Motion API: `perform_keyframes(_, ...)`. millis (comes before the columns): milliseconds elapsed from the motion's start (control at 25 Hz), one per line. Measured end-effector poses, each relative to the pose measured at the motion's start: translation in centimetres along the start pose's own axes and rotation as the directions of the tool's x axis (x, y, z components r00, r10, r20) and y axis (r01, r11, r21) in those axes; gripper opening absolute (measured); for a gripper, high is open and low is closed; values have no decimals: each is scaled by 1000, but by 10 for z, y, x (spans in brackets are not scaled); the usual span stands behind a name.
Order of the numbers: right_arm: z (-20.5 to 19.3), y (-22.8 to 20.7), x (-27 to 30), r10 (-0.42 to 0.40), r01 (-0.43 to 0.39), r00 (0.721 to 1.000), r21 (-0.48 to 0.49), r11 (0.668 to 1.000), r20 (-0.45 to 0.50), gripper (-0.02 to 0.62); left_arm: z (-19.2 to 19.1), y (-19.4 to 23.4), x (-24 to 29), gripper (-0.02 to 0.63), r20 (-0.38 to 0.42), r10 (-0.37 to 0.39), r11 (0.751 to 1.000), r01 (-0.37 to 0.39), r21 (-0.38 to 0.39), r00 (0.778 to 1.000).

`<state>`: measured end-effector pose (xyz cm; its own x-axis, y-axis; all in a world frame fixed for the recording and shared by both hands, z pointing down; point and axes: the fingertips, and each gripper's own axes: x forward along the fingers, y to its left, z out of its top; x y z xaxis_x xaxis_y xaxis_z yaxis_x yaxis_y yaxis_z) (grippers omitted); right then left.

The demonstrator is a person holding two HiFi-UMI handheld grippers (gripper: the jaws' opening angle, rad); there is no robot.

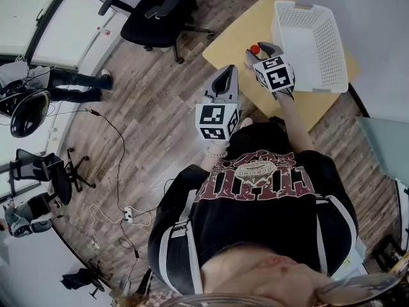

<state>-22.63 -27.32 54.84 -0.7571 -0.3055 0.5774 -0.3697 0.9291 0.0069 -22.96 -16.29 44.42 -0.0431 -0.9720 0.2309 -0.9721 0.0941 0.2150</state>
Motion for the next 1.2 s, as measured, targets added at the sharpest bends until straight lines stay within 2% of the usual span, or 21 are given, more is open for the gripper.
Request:
perform_keyframes(640, 32, -1, -30, 23, -24, 996, 9, 1000, 90, 176, 3, -13, 1, 47, 2, -6, 1000, 6, 11, 1000)
perform_keyframes(1200, 47, -18, -77, -5, 6, 987, -5, 1000, 163, 175, 7, -32, 11, 47, 8, -12, 1000, 12, 19, 1000)
